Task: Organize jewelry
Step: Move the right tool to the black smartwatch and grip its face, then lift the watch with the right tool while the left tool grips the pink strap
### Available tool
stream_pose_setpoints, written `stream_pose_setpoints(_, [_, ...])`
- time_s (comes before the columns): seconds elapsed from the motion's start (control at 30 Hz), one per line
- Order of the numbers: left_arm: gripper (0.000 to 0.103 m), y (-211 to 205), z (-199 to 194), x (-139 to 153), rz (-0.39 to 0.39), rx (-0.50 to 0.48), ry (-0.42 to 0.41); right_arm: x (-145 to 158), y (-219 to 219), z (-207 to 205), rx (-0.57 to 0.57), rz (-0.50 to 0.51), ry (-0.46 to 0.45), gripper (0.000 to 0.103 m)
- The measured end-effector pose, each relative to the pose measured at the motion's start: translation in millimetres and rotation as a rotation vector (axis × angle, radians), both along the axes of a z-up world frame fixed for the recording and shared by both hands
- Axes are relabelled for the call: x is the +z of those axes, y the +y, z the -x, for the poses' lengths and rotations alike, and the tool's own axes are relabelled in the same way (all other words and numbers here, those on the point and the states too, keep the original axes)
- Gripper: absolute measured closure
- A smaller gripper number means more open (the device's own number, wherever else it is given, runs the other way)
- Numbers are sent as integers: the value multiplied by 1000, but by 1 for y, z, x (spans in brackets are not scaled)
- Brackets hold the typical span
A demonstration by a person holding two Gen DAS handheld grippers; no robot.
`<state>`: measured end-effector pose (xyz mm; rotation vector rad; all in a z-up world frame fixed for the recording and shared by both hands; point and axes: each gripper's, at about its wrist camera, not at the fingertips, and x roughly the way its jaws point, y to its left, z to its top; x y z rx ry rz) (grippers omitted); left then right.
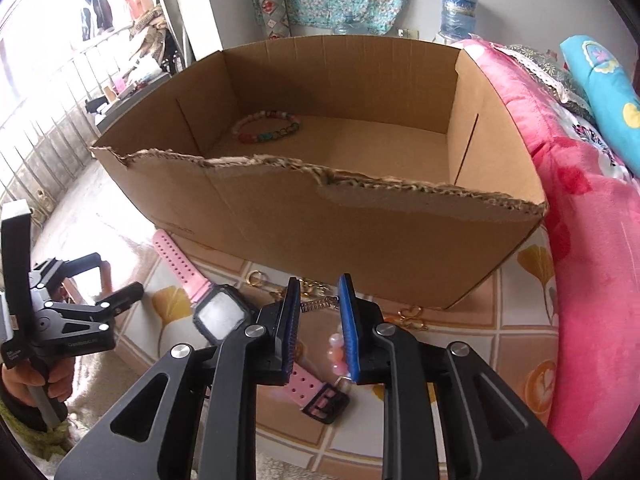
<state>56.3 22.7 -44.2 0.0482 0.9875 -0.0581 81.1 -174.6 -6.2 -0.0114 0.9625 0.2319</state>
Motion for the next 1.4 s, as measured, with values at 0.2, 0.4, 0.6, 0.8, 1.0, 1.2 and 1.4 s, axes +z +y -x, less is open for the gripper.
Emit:
stream_pose_setpoints(0.2, [8, 0, -2, -2, -1, 8, 1, 0, 16, 17, 80, 6, -23, 54])
stream_pose_setpoints(0.4, [7, 0, -2, -3, -7, 8, -4, -10, 53, 24, 231, 33, -16, 45])
stream_pose_setpoints(0.6, [7, -1, 3, -5, -8, -3, -33, -29, 74, 19, 293, 97, 10, 41])
stream_pose_setpoints(0.8, [7, -1, 9, -5, -11, -32, -74, -34, 74, 19, 292, 91, 21, 53])
stream_pose_setpoints(1.0, [7, 0, 22, 2, -48, -41, -132, -32, 68, 21, 298, 38, 60, 53])
stream_pose_setpoints(1.2, [14, -16, 64, 26, -29, -209, -307, -29, 48, 7, 354, -148, 199, 53])
stream_pose_setpoints(1.4, [41, -54, 78, 18, -137, -363, -304, -34, 27, -18, 421, -323, 396, 53])
